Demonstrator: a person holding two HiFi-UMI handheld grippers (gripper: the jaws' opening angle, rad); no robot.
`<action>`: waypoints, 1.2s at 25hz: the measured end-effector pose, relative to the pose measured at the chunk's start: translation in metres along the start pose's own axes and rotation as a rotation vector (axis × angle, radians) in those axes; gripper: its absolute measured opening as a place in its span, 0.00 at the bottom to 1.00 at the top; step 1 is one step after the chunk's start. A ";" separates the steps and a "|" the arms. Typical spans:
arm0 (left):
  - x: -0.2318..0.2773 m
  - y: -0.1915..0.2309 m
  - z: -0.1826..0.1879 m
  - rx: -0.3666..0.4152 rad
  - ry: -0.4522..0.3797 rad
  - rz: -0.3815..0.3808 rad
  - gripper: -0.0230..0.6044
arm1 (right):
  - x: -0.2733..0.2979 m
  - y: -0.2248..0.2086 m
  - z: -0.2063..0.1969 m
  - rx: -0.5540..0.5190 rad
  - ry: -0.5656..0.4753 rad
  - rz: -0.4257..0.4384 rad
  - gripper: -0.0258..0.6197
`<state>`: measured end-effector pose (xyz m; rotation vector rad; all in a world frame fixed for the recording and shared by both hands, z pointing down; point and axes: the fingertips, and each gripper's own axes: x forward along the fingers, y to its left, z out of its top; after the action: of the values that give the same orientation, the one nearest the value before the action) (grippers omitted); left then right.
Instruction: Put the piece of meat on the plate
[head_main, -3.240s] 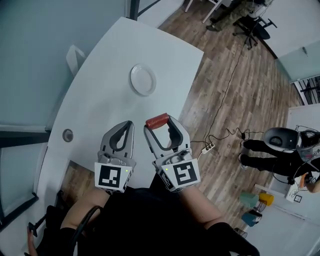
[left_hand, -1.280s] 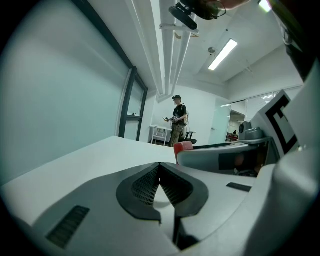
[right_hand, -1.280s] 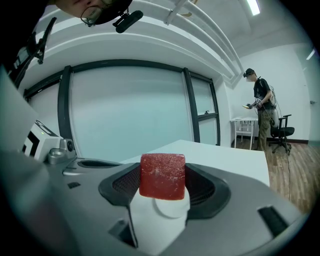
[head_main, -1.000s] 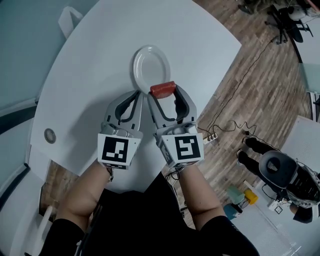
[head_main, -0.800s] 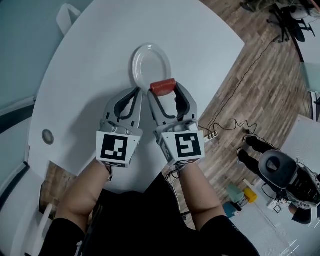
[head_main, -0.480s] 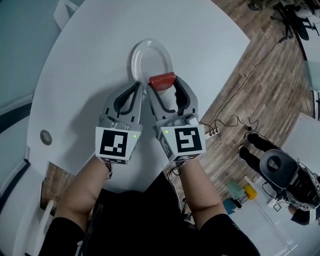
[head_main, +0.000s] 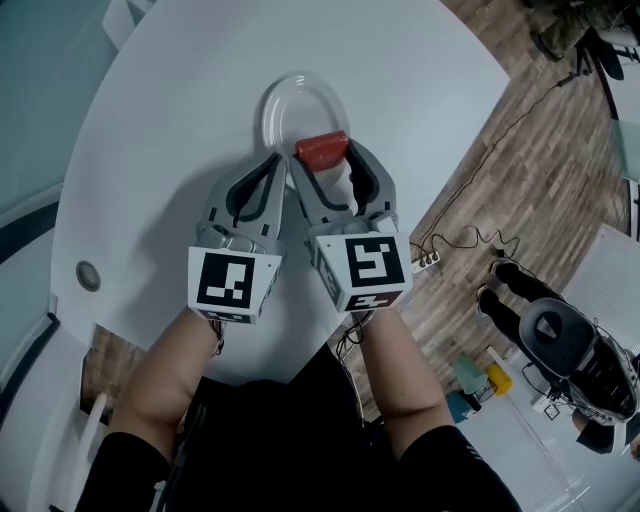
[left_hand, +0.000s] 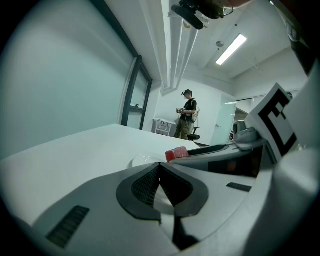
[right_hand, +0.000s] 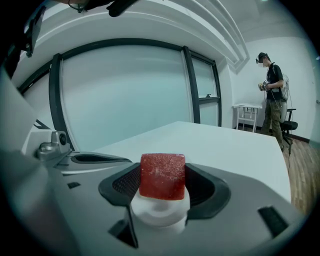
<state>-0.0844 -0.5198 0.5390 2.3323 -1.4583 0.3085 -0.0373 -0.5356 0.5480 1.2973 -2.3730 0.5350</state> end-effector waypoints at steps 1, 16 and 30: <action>0.001 0.001 -0.001 -0.003 0.001 0.001 0.04 | 0.002 -0.001 -0.001 -0.003 0.011 -0.002 0.47; 0.005 0.007 -0.006 -0.021 -0.005 0.023 0.04 | 0.024 -0.005 -0.016 -0.018 0.141 0.002 0.47; 0.003 0.008 -0.010 -0.038 -0.006 0.023 0.04 | 0.031 -0.004 -0.024 -0.056 0.235 -0.024 0.47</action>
<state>-0.0897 -0.5213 0.5511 2.2897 -1.4822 0.2770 -0.0459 -0.5473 0.5846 1.1685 -2.1615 0.5757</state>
